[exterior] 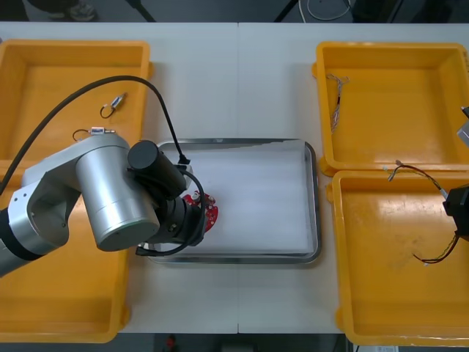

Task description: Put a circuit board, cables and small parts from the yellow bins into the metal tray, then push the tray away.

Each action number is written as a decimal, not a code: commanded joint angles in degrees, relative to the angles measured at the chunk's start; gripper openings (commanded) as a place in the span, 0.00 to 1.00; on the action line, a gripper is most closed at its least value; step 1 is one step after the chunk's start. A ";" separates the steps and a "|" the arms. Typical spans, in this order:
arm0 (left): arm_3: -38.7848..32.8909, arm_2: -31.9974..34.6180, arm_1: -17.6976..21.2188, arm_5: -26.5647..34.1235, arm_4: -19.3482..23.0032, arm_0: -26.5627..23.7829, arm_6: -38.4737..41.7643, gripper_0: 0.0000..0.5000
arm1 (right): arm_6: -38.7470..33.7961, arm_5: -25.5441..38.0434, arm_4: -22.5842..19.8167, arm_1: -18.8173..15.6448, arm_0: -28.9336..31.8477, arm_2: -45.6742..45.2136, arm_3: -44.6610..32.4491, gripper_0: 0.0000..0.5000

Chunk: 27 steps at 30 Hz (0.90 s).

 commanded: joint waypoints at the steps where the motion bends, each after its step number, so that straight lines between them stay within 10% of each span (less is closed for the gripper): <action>1: -0.77 -0.93 0.27 -0.62 -0.66 -1.82 -2.47 0.57 | 2.29 0.20 0.57 -2.01 -1.10 0.53 -1.66 0.00; 2: -0.85 -0.93 0.35 -0.62 -0.57 -1.82 -2.47 0.88 | 2.37 0.20 0.57 -1.84 -1.10 0.62 -1.66 0.00; 4: -0.94 -1.02 0.79 -0.62 -0.57 -1.74 -2.38 1.00 | 2.46 0.20 0.57 -1.75 -1.10 0.62 -1.66 0.00; 17: -5.69 0.91 1.32 2.36 0.22 -1.74 -0.10 1.00 | 2.81 0.20 0.04 -1.75 -2.50 1.32 -1.66 0.00; 27: -9.20 14.80 1.23 15.81 9.36 -4.28 1.57 1.00 | 2.90 0.20 0.04 -2.80 -13.93 12.31 -1.66 0.00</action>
